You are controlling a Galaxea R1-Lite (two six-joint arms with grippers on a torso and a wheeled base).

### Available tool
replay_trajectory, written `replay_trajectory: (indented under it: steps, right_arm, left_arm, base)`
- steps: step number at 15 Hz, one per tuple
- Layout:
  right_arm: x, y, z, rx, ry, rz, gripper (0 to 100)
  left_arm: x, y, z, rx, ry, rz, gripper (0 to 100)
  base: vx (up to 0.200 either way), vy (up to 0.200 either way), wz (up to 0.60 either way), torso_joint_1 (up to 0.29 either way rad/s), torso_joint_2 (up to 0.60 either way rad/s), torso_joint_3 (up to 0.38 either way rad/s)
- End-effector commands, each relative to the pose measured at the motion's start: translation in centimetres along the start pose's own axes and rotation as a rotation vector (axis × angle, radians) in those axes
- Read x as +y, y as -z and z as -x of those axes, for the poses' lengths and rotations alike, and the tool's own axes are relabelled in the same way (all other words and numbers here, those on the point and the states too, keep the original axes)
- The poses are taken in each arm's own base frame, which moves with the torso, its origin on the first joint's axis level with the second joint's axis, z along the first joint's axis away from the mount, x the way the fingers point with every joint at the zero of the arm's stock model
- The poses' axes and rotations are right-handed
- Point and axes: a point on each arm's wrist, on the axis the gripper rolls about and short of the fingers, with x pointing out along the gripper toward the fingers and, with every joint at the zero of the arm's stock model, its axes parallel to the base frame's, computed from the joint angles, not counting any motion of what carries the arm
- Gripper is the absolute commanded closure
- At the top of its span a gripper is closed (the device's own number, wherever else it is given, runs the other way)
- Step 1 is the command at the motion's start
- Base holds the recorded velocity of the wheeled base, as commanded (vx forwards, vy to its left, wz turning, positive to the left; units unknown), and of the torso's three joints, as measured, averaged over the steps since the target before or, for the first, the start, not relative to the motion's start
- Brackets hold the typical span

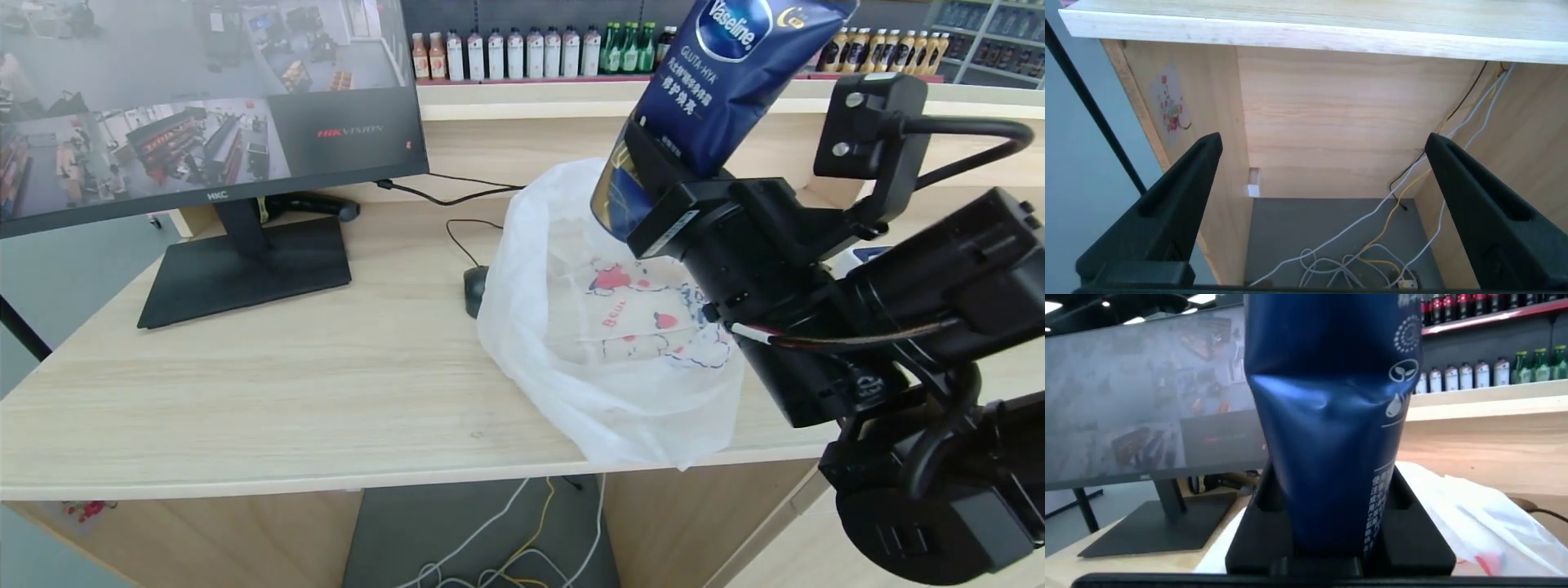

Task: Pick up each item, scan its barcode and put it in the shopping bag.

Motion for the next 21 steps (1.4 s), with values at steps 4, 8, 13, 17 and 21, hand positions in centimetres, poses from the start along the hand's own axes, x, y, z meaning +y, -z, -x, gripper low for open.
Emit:
replay_trajectory:
  steps: [4,8,13,17,21]
  right_arm:
    - [0.9,4.1,-0.2,0.087,-0.019,0.008,100]
    - [-0.8,5.3,-0.7,0.103,0.025,0.042,100]
    - [-4.2,6.2,-0.6,0.137,0.098,0.115,100]
    - [-4.3,6.8,-0.1,0.167,0.035,0.176,100]
    - [-3.6,6.5,-0.1,0.154,-0.048,0.201,100]
  left_arm:
    - [0.0,0.0,0.0,0.000,0.002,0.000,0]
    - [0.0,0.0,0.0,0.000,0.000,0.000,0]
    - [0.0,0.0,0.0,0.000,0.000,0.000,0]
    - [0.0,0.0,0.0,0.000,0.000,0.000,0]
    - [0.0,0.0,0.0,0.000,0.002,0.000,0]
  base:
    - [0.000,0.000,0.00,0.000,0.00,0.000]
    - [0.000,0.000,0.00,0.000,0.00,0.000]
    - [0.000,0.000,0.00,0.000,0.00,0.000]
    - [0.000,0.000,0.00,0.000,0.00,0.000]
    - [0.000,0.000,0.00,0.000,0.00,0.000]
